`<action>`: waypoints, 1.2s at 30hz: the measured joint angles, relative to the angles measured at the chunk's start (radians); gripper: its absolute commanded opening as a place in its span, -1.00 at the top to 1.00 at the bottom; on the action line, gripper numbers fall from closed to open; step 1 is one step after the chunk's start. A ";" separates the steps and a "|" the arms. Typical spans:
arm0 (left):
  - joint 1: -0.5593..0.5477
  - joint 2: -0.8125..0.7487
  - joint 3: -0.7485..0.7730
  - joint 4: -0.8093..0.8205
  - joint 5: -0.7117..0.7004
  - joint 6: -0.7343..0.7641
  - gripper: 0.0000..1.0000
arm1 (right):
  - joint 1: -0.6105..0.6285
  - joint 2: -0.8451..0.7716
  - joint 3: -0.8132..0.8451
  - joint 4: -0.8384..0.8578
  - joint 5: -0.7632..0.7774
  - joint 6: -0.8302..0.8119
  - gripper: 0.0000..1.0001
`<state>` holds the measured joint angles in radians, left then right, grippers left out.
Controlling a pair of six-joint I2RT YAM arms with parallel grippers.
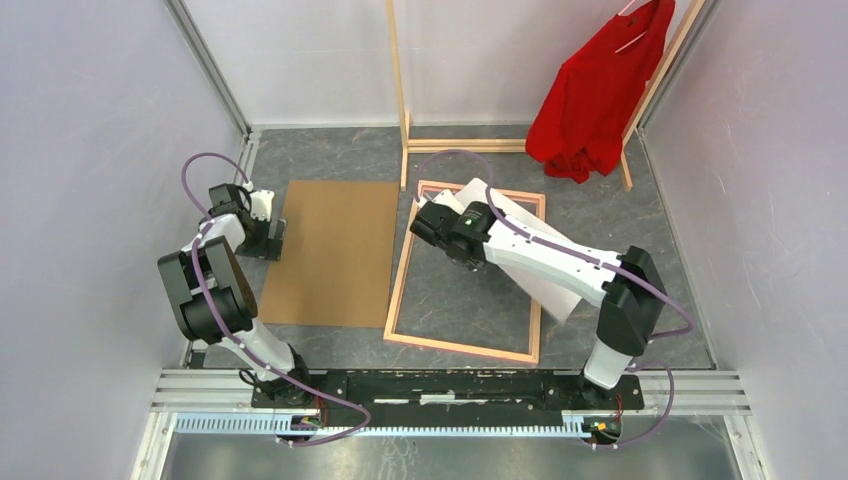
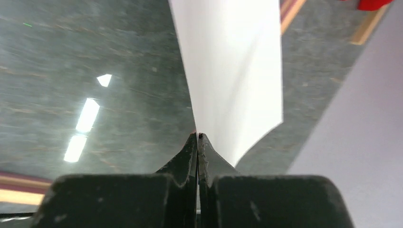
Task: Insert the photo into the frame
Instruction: Turn over the photo from the photo frame.
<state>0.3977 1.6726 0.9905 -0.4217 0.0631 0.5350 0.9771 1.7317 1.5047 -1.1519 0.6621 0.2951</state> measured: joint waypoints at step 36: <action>-0.001 -0.046 -0.017 -0.019 0.018 0.000 -1.00 | -0.033 -0.130 -0.171 0.506 -0.157 1.202 1.00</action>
<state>0.3969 1.6264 0.9737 -0.4412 0.0807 0.5354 0.9440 1.6020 1.3342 -0.6460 0.5049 1.4975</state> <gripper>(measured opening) 0.996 0.006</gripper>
